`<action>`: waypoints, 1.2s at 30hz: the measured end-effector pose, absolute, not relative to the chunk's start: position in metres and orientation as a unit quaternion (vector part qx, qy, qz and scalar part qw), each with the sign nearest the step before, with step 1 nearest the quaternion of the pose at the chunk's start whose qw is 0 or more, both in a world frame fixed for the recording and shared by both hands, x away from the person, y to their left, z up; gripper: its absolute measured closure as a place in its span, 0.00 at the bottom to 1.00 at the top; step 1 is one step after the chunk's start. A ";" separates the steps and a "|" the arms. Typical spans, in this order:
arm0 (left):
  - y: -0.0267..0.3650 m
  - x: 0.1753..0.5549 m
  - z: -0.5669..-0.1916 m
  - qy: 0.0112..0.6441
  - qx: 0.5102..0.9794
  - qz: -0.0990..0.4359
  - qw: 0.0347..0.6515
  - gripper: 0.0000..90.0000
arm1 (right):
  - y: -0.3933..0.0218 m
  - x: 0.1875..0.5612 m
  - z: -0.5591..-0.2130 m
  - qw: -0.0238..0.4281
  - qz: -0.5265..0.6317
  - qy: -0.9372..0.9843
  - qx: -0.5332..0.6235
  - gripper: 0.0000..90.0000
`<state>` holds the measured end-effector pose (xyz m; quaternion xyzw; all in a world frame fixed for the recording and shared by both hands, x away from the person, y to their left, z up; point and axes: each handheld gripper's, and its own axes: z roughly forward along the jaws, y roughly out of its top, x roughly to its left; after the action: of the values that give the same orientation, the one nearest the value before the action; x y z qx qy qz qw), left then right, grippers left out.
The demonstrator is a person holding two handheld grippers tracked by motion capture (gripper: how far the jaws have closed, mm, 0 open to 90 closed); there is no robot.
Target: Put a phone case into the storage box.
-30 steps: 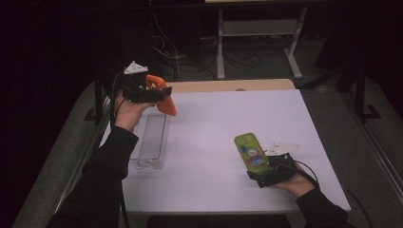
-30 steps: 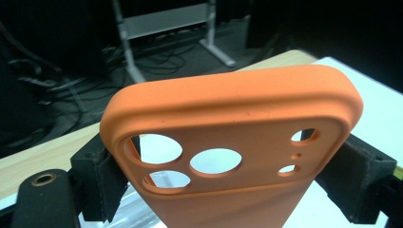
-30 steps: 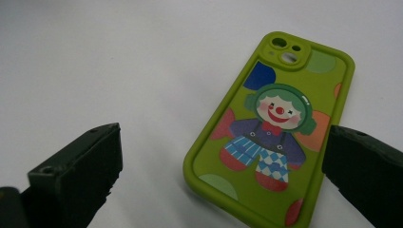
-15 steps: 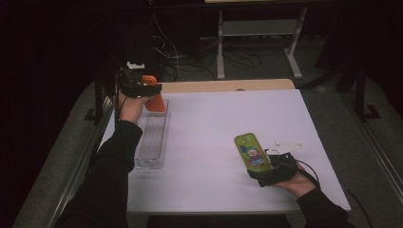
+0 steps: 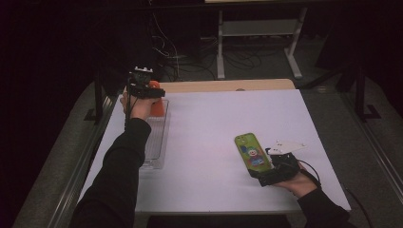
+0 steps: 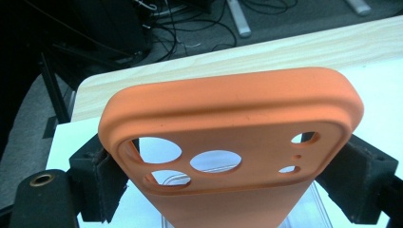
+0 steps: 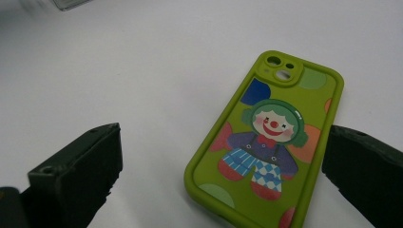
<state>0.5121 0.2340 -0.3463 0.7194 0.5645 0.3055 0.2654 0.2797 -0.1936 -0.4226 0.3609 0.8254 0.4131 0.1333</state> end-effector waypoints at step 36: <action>0.240 0.526 -0.354 0.556 0.718 0.295 0.298 0.02 | -0.196 0.278 -0.420 0.139 0.416 0.822 0.363 0.00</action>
<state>0.5264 0.2403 -0.3543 0.7181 0.5557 0.2945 0.2979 0.2781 -0.1961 -0.4199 0.3628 0.8219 0.4165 0.1393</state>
